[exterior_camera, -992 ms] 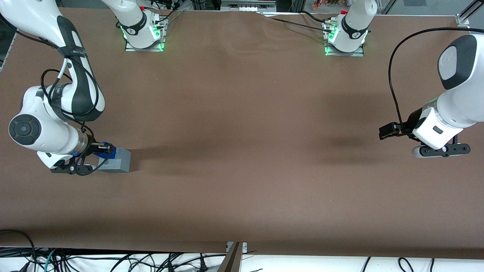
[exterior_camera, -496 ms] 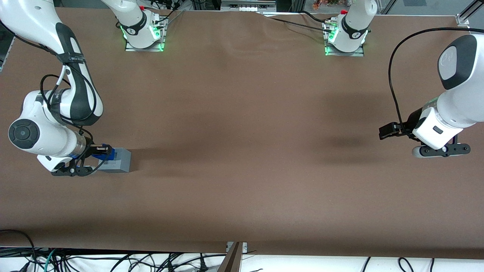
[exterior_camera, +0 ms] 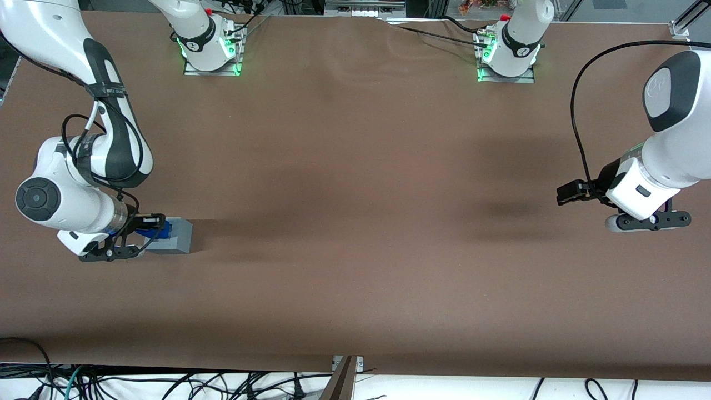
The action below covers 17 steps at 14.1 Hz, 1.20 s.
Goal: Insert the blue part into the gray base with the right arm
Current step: 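Lower the blue part into the gray base's square hole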
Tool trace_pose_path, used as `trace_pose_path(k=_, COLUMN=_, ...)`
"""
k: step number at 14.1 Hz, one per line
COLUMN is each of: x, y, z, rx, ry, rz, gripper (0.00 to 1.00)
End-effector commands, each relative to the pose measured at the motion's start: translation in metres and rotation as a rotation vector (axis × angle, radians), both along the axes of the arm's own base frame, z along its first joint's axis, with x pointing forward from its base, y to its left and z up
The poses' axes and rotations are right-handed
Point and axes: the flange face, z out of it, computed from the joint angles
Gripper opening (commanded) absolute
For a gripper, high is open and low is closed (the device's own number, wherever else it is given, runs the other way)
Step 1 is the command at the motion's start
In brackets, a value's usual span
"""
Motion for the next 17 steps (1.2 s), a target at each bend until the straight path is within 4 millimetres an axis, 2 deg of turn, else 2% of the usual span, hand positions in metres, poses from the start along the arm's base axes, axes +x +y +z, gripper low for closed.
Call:
trace_pose_path(k=1, x=0.003, y=-0.001, z=-0.002, rx=0.002, ry=0.004, rz=0.018, gripper=0.25)
trace_pose_path(k=17, x=0.006, y=-0.003, z=-0.017, rx=0.004, ry=-0.004, rz=0.029, gripper=0.25)
